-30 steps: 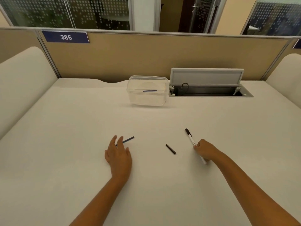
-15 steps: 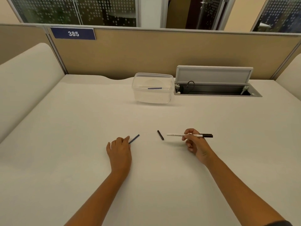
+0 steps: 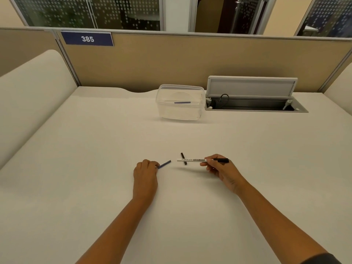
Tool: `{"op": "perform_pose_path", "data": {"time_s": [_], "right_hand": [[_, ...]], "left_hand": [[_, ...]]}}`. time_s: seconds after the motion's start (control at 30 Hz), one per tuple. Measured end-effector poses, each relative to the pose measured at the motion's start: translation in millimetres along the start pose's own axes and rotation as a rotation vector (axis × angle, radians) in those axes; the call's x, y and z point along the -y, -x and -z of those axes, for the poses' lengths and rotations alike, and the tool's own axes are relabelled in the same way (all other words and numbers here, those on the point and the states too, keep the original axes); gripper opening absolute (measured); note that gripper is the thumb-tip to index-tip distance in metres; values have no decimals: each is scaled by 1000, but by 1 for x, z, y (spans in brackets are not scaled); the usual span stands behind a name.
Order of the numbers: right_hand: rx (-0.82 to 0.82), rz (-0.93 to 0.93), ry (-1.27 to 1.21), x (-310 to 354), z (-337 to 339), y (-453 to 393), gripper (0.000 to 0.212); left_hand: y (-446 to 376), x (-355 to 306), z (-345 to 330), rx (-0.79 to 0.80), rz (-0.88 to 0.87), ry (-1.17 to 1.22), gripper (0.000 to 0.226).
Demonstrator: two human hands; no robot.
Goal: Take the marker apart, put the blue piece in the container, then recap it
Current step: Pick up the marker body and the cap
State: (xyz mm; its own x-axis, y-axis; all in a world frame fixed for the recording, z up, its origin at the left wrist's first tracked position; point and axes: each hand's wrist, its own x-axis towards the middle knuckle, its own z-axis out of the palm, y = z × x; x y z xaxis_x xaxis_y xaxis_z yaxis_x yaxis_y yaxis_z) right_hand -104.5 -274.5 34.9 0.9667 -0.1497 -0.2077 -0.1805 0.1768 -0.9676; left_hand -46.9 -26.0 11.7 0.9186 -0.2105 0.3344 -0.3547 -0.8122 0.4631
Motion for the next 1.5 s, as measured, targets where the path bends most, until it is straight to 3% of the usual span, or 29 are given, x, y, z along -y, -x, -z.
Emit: {"op": "perform_pose_path", "data": {"time_s": [0.23,0.73,0.9,1.07,1.2,1.37,1.5], "right_hand": [[-19,-44,-6,-4,5,0,12],[37,-101,89,3,-3,3,19],[-41,-202,-257,-2,-20,5,24],[-56,-232,-809,-4,-31,11,15],[-17,-177,-998,-5,-41,14,35],[-16,-222,-987,-5,-58,13,15],[-18,-278,-928,-9,-70,13,14]], "left_hand": [[1,1,1,-17,-7,40,18],[4,-4,5,-58,-207,88,14],[3,0,12,-293,36,273,35],[4,-2,11,-223,41,337,39],[4,0,7,-166,28,330,37],[6,-4,11,-111,-173,151,55],[6,-6,8,-65,-448,41,39]]}}
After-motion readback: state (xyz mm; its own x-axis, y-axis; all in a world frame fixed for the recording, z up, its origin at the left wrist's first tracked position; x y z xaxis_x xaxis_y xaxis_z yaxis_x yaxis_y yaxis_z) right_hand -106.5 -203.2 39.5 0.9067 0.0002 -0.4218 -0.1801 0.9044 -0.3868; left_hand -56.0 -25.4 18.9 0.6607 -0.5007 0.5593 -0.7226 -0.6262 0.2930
